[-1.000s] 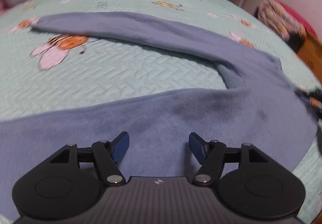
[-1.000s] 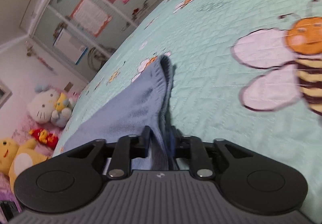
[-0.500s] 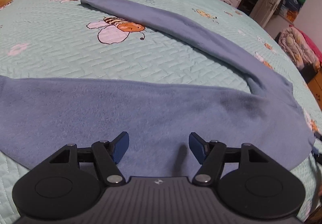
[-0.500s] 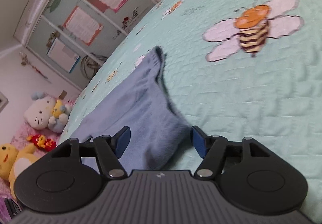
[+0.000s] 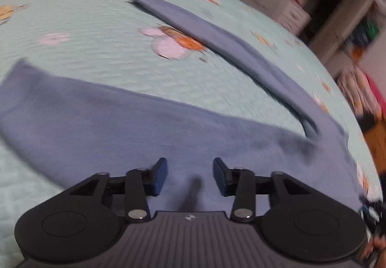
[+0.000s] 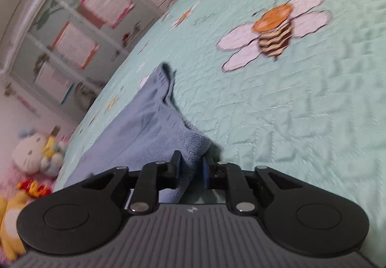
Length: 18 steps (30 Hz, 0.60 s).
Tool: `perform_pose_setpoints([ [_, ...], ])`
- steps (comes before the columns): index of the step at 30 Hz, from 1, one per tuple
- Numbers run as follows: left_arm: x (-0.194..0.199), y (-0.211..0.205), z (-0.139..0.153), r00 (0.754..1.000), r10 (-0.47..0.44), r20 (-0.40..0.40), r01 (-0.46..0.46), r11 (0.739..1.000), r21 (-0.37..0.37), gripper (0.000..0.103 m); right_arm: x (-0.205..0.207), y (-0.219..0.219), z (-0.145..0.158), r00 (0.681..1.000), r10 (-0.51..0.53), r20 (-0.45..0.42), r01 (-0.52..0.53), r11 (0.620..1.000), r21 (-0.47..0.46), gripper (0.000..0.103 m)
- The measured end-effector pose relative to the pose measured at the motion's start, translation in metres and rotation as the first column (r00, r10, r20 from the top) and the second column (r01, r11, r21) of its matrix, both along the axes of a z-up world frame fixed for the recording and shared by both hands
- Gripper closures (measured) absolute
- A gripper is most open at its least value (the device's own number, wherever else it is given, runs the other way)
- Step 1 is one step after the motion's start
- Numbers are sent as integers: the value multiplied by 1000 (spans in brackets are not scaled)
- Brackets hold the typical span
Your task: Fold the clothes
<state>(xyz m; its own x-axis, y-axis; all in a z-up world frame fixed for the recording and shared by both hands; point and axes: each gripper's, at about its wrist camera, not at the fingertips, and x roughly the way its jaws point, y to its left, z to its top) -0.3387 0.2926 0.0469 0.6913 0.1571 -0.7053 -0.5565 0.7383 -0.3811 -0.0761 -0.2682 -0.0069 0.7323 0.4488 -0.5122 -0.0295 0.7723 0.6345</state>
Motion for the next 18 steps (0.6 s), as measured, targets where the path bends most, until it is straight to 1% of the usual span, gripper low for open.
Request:
perform_pose_setpoints([
  [1,-9,5,2,1000,28,4,-28,1000,10,55,-9,6,7,999,-26,26,27,998,-52,78],
  [2,-18,10,3,998,56,13,-56,998,15,55,-18,14,14,997,-42,60,49,993,-111,77],
  [3,-28,16,5,995,92,27,-93,996,14,54,-28,28,23,993,-28,112,48,982,-183,76],
  [4,-39,23,7,990,137,40,-137,990,11,54,-38,44,30,987,16,158,23,970,-241,73],
  [5,-49,31,8,982,181,53,-181,983,8,53,-44,60,34,980,77,184,-25,962,-271,72],
  [6,-59,39,10,972,227,69,-227,974,3,52,-50,76,36,970,145,195,-86,955,-283,67],
  [7,-69,49,13,958,274,86,-275,961,-3,52,-55,92,37,957,208,200,-146,946,-289,65],
  [8,-77,59,14,941,323,99,-324,946,-7,51,-57,104,35,948,255,189,-200,942,-268,65],
  [10,-93,79,16,903,415,115,-417,909,-9,47,-58,125,28,934,324,149,-297,938,-179,65],
  [12,-103,96,14,870,479,112,-481,876,-10,45,-57,145,19,921,377,100,-367,924,-106,64],
  [13,-106,102,12,859,502,97,-504,864,-8,45,-56,155,15,913,399,83,-391,915,-96,63],
  [15,-111,114,6,838,541,67,-542,840,-11,44,-61,172,13,895,439,75,-430,896,-111,62],
  [16,-112,118,2,832,552,54,-552,833,-20,44,-64,179,13,887,455,76,-446,888,-117,56],
  [18,-112,123,-6,825,564,32,-563,826,-39,43,-70,188,14,874,481,76,-471,874,-118,50],
])
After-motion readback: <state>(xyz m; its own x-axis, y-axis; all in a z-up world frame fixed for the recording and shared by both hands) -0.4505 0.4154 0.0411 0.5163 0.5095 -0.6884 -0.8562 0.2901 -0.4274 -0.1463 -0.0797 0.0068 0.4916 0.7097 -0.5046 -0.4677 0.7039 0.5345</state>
